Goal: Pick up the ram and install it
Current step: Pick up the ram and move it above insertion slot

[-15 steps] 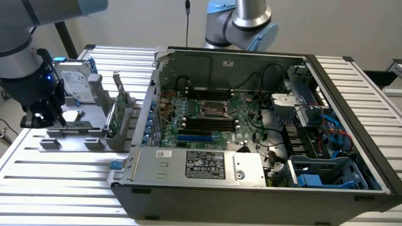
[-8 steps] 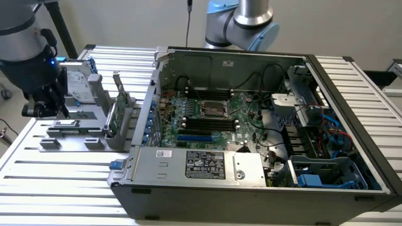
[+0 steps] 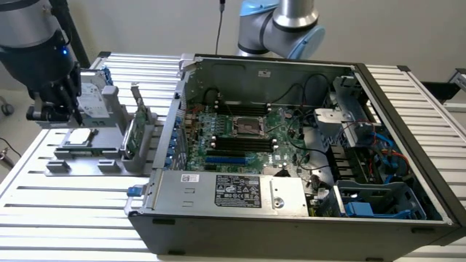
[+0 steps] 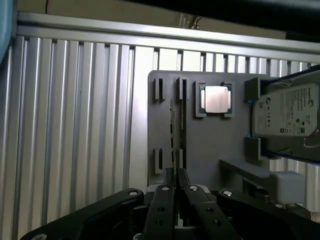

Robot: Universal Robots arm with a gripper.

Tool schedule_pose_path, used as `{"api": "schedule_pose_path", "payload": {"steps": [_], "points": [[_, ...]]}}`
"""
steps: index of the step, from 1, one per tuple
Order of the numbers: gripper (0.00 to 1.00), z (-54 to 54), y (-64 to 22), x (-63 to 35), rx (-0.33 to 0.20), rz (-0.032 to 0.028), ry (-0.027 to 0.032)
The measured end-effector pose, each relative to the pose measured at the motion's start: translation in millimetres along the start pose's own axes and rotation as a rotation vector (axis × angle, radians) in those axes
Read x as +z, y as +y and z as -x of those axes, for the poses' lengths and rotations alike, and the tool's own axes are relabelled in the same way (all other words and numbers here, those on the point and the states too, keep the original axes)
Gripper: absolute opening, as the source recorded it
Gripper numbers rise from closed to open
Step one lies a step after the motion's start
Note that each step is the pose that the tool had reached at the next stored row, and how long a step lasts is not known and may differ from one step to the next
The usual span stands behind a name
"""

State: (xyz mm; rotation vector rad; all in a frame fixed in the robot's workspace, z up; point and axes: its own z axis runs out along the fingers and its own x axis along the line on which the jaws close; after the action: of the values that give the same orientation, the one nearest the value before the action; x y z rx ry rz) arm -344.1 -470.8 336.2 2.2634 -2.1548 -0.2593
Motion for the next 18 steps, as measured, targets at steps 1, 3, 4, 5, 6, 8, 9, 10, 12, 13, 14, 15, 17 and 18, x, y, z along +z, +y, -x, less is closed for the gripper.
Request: {"api": "schedule_pose_path", "payload": {"steps": [1, 3, 4, 5, 6, 8, 9, 10, 12, 13, 14, 15, 17, 18], "points": [[0.14, 0.3, -1.9, -3.4, -0.003, 0.0006, 0.0002], [0.14, 0.6, -6.8, -8.8, -0.009, 0.0019, 0.0008], [0.14, 0.6, -9.8, -10.7, -0.012, 0.0026, 0.0012], [0.14, 0.6, -13.3, -12.3, -0.014, 0.0032, 0.0014], [0.14, 0.5, -17.2, -13.6, -0.016, 0.0035, 0.0014], [0.14, 0.3, -26.0, -16.5, -0.018, 0.0044, 0.0015], [0.14, 0.3, -30.3, -17.9, -0.019, 0.0048, 0.0014], [0.14, 0.2, -34.6, -19.4, -0.02, 0.0053, 0.0014], [0.14, 0.0, -43.4, -22.1, -0.022, 0.006, 0.0013], [0.14, -0.1, -47.8, -23.5, -0.023, 0.0064, 0.0013], [0.14, -0.2, -52.4, -25.0, -0.024, 0.0069, 0.0012], [0.14, -0.3, -56.7, -26.5, -0.025, 0.0074, 0.0011], [0.14, -0.2, -65.0, -31.0, -0.027, 0.0084, 0.0005], [0.14, -0.1, -68.8, -35.2, -0.028, 0.0092, -0.0001]]}}
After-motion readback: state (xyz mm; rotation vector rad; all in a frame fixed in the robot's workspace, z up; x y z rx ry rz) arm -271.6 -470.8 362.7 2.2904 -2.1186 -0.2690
